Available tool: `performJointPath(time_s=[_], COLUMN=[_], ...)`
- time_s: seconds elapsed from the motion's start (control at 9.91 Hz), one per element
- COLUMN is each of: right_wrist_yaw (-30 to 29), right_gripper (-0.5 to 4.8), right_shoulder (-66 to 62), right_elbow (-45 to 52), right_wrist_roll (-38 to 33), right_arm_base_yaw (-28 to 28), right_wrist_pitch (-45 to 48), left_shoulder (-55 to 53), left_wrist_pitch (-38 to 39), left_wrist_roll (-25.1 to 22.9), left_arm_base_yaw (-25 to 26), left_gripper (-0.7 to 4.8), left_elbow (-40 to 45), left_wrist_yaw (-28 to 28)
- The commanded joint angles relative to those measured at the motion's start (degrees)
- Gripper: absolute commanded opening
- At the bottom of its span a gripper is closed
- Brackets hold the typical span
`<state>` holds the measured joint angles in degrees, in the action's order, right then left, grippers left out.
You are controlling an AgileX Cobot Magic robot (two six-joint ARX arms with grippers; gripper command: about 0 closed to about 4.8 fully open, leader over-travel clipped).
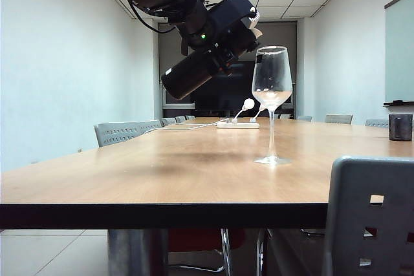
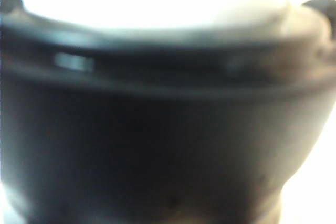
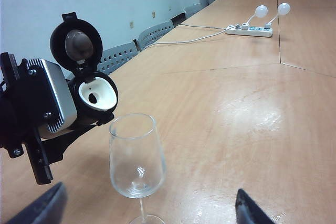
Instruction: Pick up the black thermos cup, pour some water from it into the stemmed glass, and then put the thermos cup back on the table.
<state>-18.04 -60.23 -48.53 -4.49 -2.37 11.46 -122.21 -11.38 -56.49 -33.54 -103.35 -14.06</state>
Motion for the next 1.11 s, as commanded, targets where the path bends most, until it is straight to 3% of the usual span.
performJointPath(time_s=[0.1, 0.2, 0.3, 0.61, 0.71, 1.11], right_wrist_yaw=[-0.2, -0.2, -0.2, -0.3, -0.4, -0.4], right_gripper=[4.14, 4.13, 4.13, 4.14, 4.13, 4.13], right_shoulder=[0.2, 0.2, 0.2, 0.2, 0.2, 0.2], right_elbow=[-0.1, -0.1, -0.1, -0.1, -0.1, -0.1], right_wrist_roll=[-0.2, -0.2, -0.2, -0.2, -0.2, -0.3], right_arm_base_yaw=[0.0, 0.0, 0.0, 0.0, 0.0, 0.0], right_wrist_pitch=[0.7, 0.7, 0.7, 0.7, 0.7, 0.7], left_shoulder=[1.2, 1.2, 1.2, 1.2, 1.2, 1.0], left_wrist_pitch=[-5.5, -5.7, -5.7, -5.7, -8.3, -7.4], left_wrist_roll=[-3.6, -9.3, -10.4, -10.6, -10.1, -11.0], left_arm_base_yaw=[-0.2, -0.2, -0.2, -0.2, 0.2, 0.6], left_gripper=[1.84, 1.84, 1.84, 1.84, 1.84, 1.84], left_elbow=[-0.9, -0.9, -0.9, -0.9, -0.9, -3.4], left_wrist_yaw=[0.2, 0.3, 1.5, 1.6, -2.3, 1.9])
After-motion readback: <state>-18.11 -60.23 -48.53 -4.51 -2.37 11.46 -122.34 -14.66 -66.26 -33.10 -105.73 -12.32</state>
